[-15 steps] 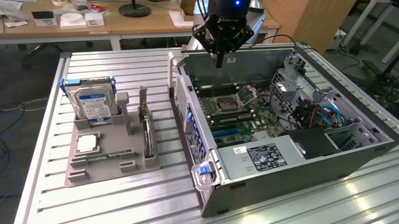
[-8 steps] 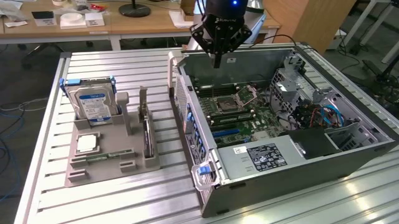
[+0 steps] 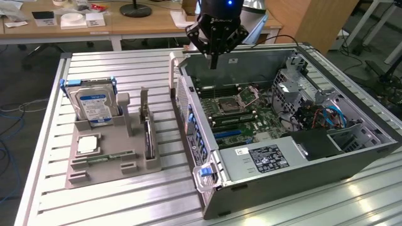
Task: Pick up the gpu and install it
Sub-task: 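Reach for the gpu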
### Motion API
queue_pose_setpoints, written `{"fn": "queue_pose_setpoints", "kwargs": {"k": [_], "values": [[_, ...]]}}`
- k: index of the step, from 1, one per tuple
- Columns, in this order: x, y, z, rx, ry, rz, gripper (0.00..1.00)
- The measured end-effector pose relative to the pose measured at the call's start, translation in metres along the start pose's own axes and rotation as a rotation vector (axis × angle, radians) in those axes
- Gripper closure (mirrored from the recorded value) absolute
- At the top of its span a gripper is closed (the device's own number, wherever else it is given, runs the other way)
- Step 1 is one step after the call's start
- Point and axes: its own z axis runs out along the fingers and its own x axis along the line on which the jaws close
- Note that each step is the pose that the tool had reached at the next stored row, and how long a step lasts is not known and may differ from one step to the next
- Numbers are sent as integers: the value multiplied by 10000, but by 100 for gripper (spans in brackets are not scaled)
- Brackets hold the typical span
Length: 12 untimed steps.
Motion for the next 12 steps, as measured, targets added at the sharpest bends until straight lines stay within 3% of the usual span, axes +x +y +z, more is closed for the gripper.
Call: {"fn": "queue_pose_setpoints", "kwargs": {"k": [12], "values": [[156, -12, -4, 0, 0, -1, 89]]}}
